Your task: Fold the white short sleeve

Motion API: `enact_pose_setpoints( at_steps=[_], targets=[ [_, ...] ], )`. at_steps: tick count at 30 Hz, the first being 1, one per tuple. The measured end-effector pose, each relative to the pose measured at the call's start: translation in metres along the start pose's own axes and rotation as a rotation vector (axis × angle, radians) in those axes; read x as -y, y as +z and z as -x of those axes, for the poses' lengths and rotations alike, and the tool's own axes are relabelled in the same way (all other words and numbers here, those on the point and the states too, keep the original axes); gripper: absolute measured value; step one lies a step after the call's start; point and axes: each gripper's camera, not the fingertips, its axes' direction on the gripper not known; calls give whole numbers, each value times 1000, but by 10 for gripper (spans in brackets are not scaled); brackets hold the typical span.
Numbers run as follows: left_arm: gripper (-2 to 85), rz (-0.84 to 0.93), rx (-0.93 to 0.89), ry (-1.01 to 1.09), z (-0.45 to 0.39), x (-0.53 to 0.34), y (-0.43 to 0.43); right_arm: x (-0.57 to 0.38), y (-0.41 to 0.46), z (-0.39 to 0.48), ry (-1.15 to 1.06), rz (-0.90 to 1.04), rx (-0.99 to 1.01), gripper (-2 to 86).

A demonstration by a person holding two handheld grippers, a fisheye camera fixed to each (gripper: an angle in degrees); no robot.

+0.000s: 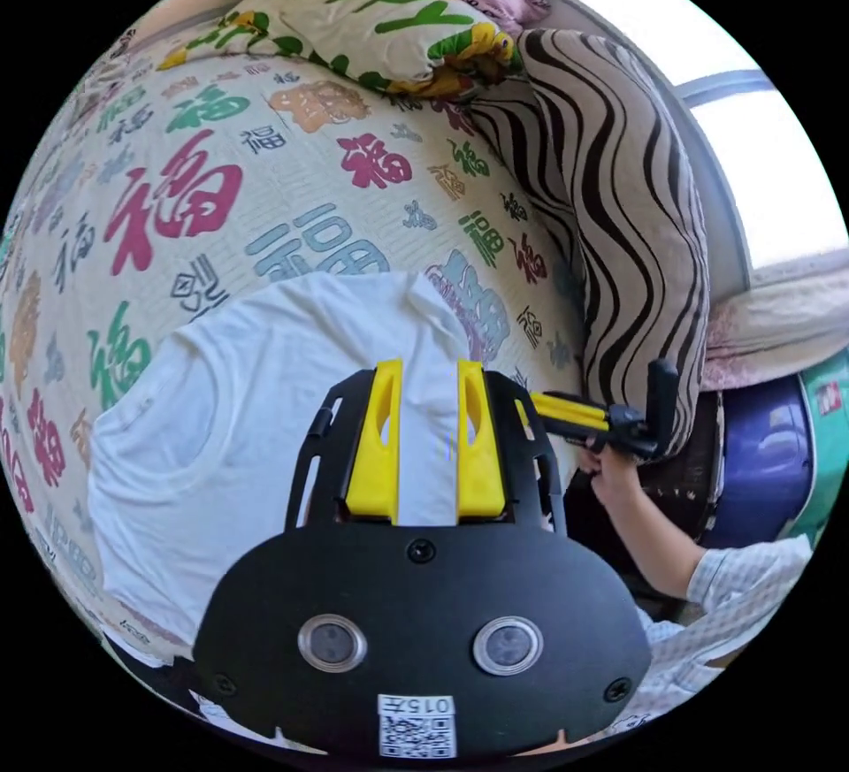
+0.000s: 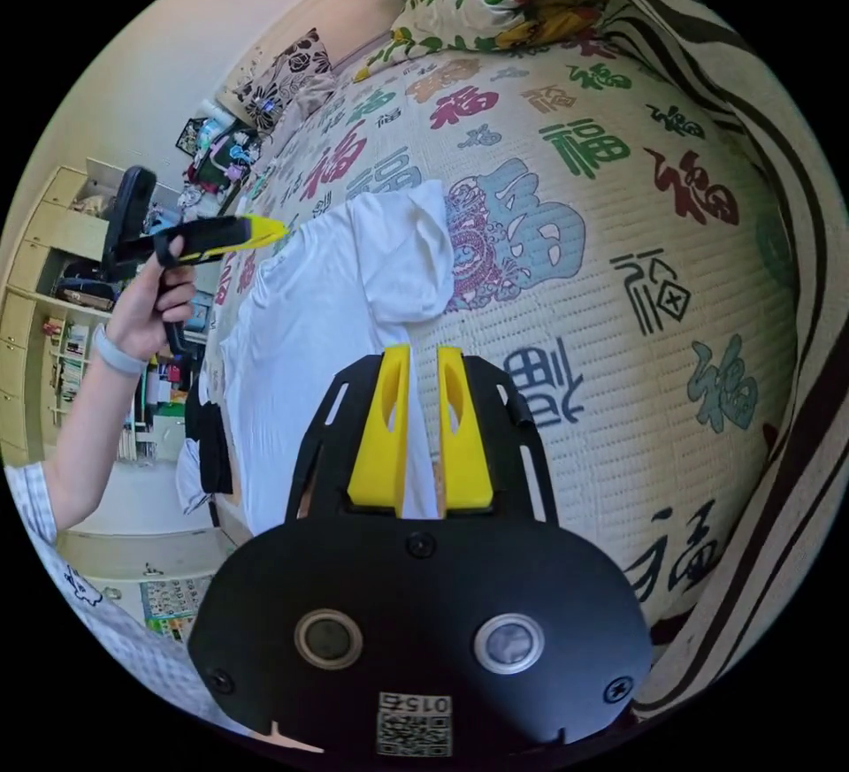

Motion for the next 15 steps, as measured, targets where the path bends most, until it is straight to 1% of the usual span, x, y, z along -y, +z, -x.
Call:
enact_pose_setpoints(
  at_steps=[5,9,12,13,15],
  targets=[
    [104,66,28,-87,2,82,64,44,12,-45,93,36,158,65],
    [99,73,21,-101,3,113,87,64,23,-58,82,90,170,68],
    [69,71,0,-108,5,131,97,78,33,-70,108,123,233,67],
    [42,64,-5,-110,6,137,98,83,36,-74,120,128,282,62],
    [15,43,-31,-112,9,145,99,92,41,-77,116,152,292,44]
  ],
)
